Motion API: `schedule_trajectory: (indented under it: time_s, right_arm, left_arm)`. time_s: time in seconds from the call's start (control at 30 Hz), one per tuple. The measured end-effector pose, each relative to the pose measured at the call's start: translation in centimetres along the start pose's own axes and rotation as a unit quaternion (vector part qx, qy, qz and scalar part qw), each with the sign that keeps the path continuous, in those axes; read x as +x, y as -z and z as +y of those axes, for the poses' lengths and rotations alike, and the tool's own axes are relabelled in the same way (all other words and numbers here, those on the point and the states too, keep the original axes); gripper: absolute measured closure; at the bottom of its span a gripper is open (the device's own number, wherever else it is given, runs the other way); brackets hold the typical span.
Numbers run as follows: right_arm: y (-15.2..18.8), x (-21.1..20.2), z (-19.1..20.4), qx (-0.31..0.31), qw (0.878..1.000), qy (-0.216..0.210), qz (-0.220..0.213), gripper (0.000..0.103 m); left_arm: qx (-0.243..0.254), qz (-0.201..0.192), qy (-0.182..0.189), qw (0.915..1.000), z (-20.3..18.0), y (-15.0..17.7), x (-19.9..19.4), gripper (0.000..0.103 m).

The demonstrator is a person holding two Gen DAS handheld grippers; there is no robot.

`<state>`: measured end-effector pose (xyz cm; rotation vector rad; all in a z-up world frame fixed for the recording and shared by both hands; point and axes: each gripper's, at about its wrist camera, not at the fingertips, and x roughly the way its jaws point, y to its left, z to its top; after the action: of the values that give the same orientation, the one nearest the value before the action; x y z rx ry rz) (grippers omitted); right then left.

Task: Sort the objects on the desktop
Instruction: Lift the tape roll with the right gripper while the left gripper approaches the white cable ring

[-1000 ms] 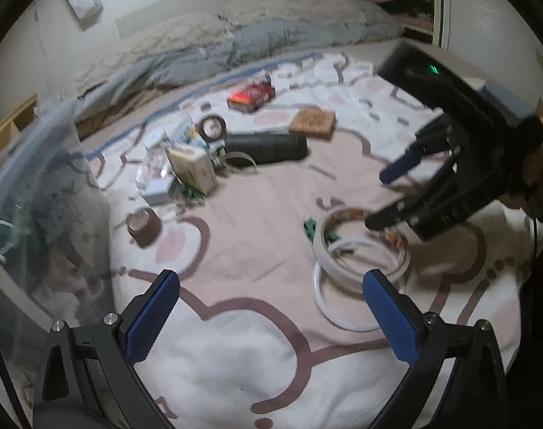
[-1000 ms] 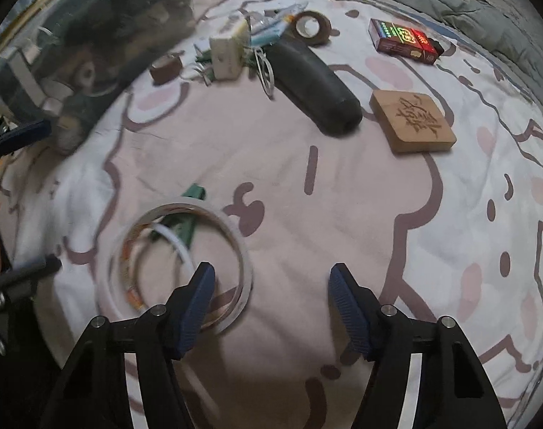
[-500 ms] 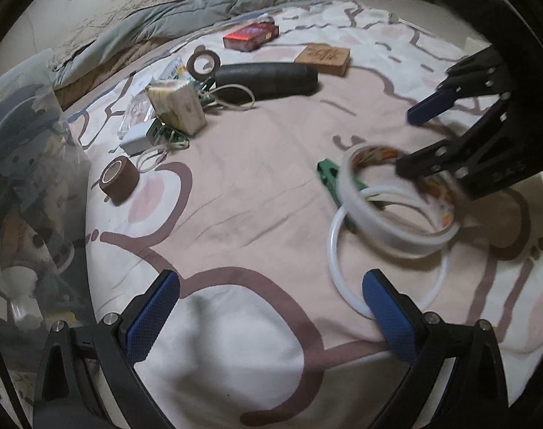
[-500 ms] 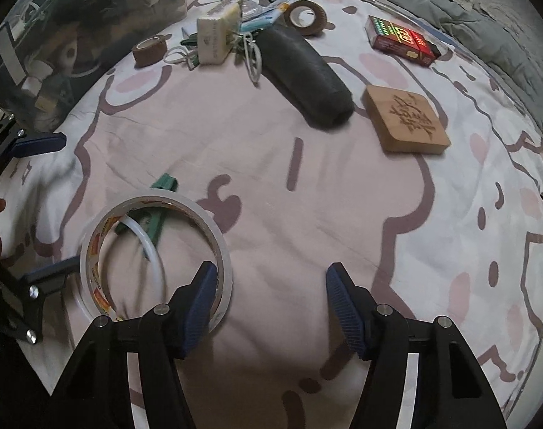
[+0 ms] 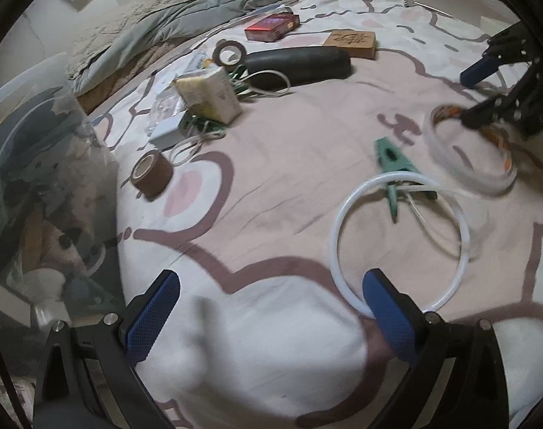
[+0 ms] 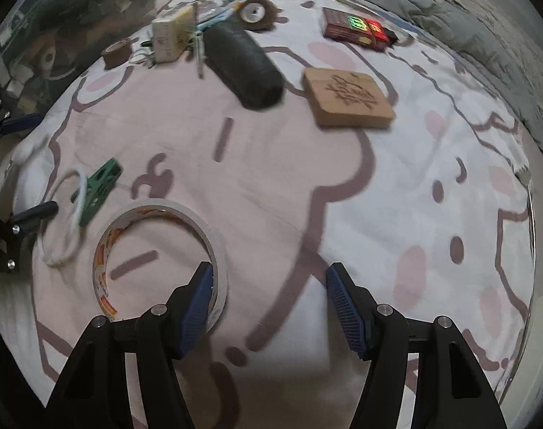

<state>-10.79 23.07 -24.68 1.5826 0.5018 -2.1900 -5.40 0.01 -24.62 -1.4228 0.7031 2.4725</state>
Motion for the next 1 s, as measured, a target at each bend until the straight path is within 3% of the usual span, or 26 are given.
schedule_trajectory:
  time_s: [0.43, 0.73, 0.8, 1.0]
  right_arm:
    - [-0.9, -0.1, -3.9, 0.054, 0.997, 0.051, 0.015, 0.039]
    - [-0.3, -1.0, -4.9, 0.075, 0.995, 0.062, 0.020, 0.039]
    - [-0.4, -1.5, -4.9, 0.081, 0.995, 0.056, 0.010, 0.038]
    - [-1.1, -3.4, -5.6, 0.118, 0.992, -0.014, -0.038, 0.037]
  left_arm:
    - [-0.009, 0.013, -0.038, 0.9991, 3.0, 1.5, 0.1, 0.000]
    - [0.014, 0.018, -0.041, 0.9989, 3.1, 3.0, -0.5, 0.000]
    - [0.015, 0.017, -0.040, 0.9989, 3.2, 3.4, -0.7, 0.000]
    - [0.011, 0.013, -0.038, 0.9991, 3.8, 4.5, -1.3, 0.000]
